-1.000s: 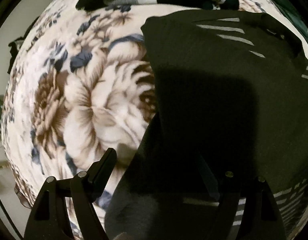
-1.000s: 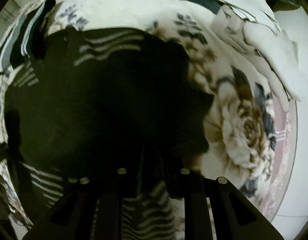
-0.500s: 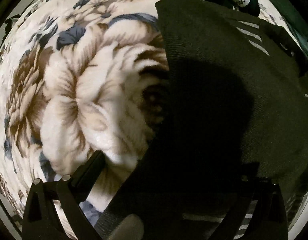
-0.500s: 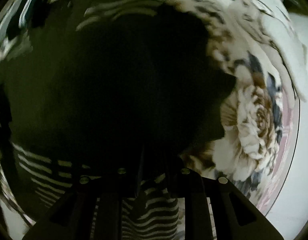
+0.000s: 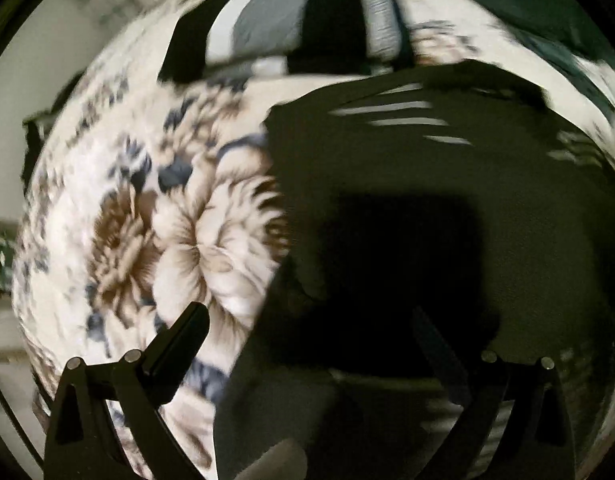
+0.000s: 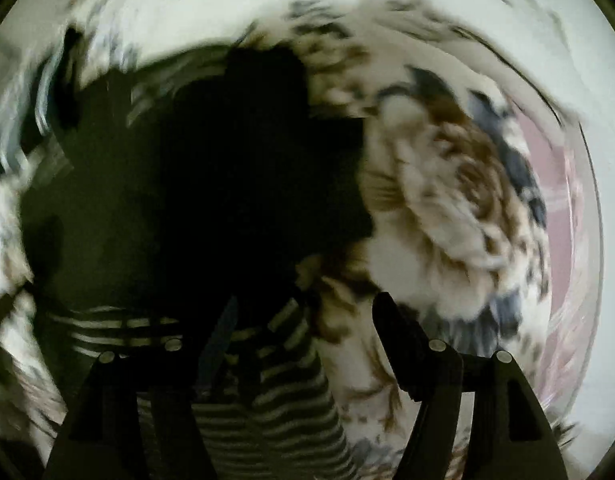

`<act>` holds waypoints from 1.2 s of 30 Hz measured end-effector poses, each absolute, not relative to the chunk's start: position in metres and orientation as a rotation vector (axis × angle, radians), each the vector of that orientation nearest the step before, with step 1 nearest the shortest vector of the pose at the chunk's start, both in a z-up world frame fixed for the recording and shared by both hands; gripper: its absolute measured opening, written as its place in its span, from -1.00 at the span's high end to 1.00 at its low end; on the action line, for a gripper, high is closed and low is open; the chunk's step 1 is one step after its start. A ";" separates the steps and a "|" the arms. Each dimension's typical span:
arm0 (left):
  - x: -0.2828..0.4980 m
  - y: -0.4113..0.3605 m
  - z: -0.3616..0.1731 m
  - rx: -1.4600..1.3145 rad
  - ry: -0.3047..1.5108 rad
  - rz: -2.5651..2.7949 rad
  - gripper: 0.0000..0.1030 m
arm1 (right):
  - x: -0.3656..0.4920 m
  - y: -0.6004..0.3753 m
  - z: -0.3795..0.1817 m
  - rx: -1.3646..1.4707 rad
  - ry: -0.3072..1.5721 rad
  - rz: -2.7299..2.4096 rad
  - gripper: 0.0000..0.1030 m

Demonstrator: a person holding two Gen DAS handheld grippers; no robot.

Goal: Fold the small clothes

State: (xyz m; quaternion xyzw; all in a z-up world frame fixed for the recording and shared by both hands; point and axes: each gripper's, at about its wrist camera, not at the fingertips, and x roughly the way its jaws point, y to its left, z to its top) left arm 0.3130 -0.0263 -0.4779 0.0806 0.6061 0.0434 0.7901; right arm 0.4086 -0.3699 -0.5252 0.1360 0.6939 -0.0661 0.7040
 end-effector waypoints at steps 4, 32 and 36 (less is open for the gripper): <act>0.271 -0.091 -0.458 0.245 1.305 -0.005 -1.00 | 0.377 -0.422 -0.505 0.519 1.513 -0.173 -0.37; 0.139 -0.353 -0.544 0.443 1.533 -0.403 0.67 | 0.314 -0.525 -0.501 0.532 1.590 -0.207 -0.37; 0.146 -0.334 -0.528 0.362 1.543 -0.414 0.86 | 0.367 -0.505 -0.511 0.570 1.557 -0.075 -0.37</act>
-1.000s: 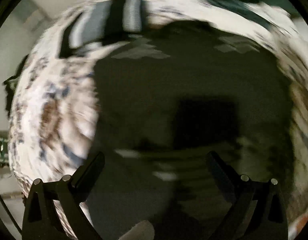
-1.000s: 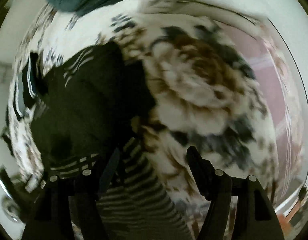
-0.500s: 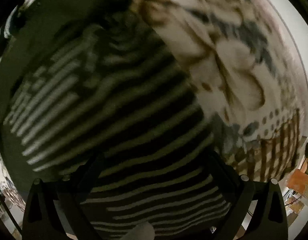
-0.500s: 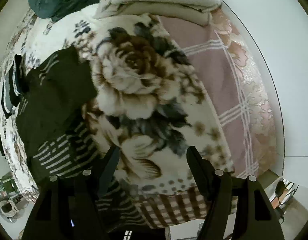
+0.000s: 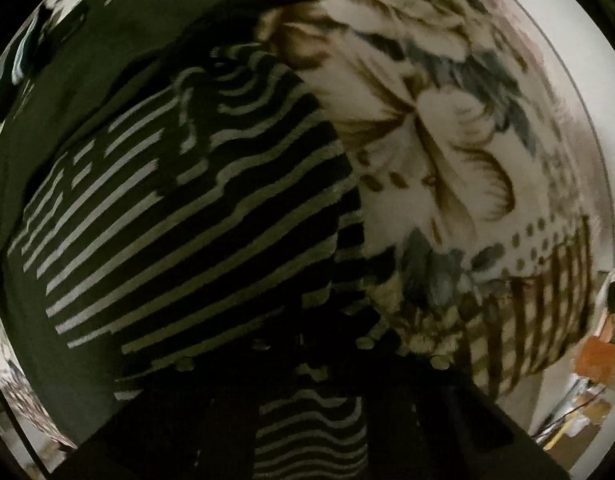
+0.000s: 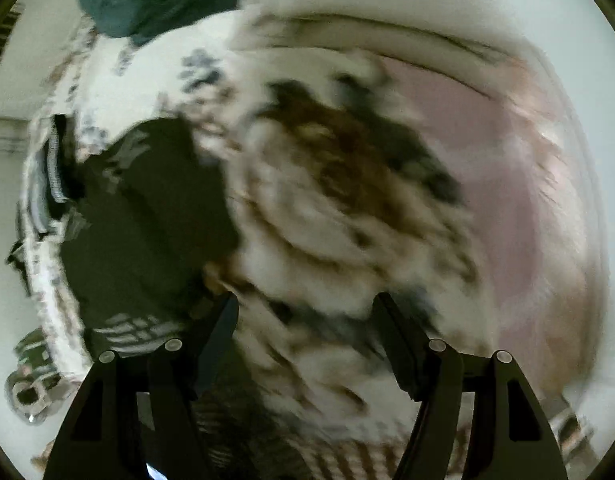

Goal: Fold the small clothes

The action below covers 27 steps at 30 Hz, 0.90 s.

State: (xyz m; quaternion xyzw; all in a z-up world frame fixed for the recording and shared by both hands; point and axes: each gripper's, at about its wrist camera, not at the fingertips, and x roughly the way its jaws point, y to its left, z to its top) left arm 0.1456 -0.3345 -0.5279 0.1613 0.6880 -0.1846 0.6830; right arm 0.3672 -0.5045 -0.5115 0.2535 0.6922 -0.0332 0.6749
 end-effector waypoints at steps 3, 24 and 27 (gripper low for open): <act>0.147 -0.310 -0.514 0.324 1.520 -0.408 0.87 | 0.423 -0.479 -0.532 0.588 1.558 0.040 -0.37; 0.143 -0.215 -0.446 0.104 1.430 -0.334 0.87 | 0.550 -0.388 -0.579 0.662 1.694 0.023 0.84; 0.149 -0.195 -0.440 0.072 1.425 -0.335 0.88 | 0.558 -0.370 -0.546 0.640 1.680 0.020 0.84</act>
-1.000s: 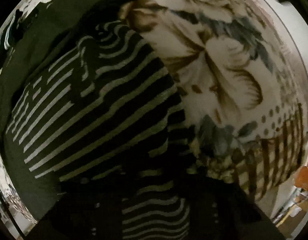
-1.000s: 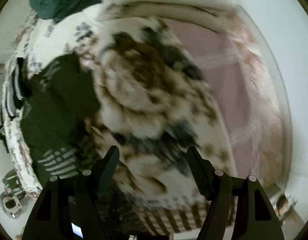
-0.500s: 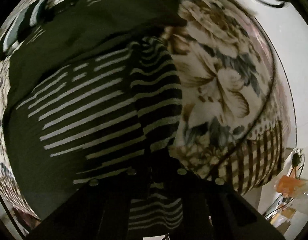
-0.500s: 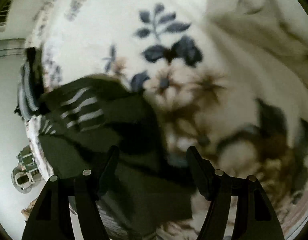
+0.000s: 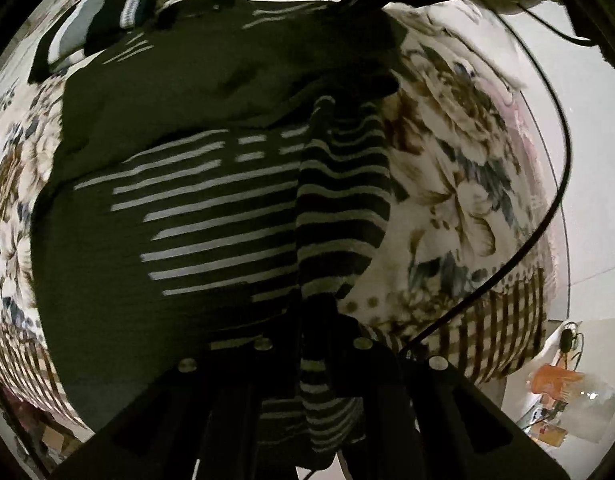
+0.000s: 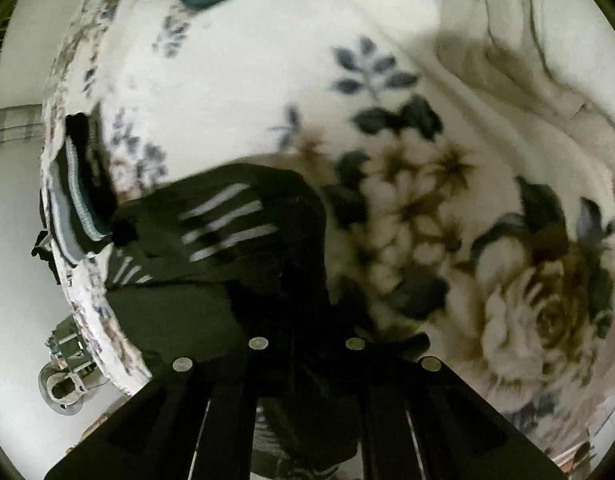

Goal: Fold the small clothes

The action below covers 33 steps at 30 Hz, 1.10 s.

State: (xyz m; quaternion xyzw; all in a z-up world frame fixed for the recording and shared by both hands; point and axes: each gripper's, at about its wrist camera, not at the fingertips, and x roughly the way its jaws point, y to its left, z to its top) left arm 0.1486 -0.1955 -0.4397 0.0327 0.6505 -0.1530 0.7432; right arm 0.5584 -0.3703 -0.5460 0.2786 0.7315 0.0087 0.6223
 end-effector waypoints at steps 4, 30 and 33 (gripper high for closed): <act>0.151 -0.159 -0.427 0.017 1.416 -0.321 0.91 | 0.571 -0.334 -0.506 0.598 1.676 0.017 0.85; 0.106 -0.058 -0.513 -0.754 1.538 -0.158 0.90 | 0.628 -0.138 -0.494 0.107 1.770 -0.035 0.85; 0.114 -0.088 -0.519 -0.790 1.574 -0.157 0.90 | 0.628 -0.150 -0.491 0.106 1.776 -0.002 0.86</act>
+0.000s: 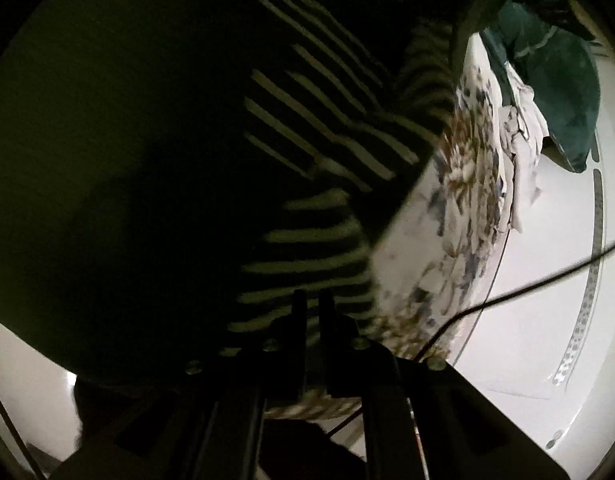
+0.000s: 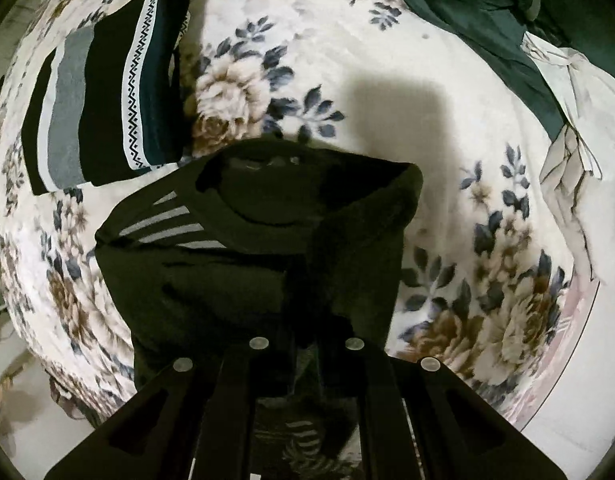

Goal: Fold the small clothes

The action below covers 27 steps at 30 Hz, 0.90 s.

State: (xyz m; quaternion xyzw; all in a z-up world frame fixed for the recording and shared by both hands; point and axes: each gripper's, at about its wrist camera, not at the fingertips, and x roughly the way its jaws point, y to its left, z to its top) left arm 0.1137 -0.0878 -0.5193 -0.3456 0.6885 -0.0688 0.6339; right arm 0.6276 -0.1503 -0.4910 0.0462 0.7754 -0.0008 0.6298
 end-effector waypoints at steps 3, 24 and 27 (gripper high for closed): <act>0.119 -0.123 -0.526 -0.733 1.607 -0.157 0.90 | 0.628 -0.165 -0.488 0.116 1.778 0.021 0.85; 0.094 -0.169 -0.520 -0.266 1.592 0.109 0.87 | 0.615 -0.188 -0.497 0.160 1.778 0.157 0.85; 0.088 -0.181 -0.525 -0.126 1.602 0.174 0.87 | 0.613 -0.195 -0.495 0.176 1.777 0.151 0.85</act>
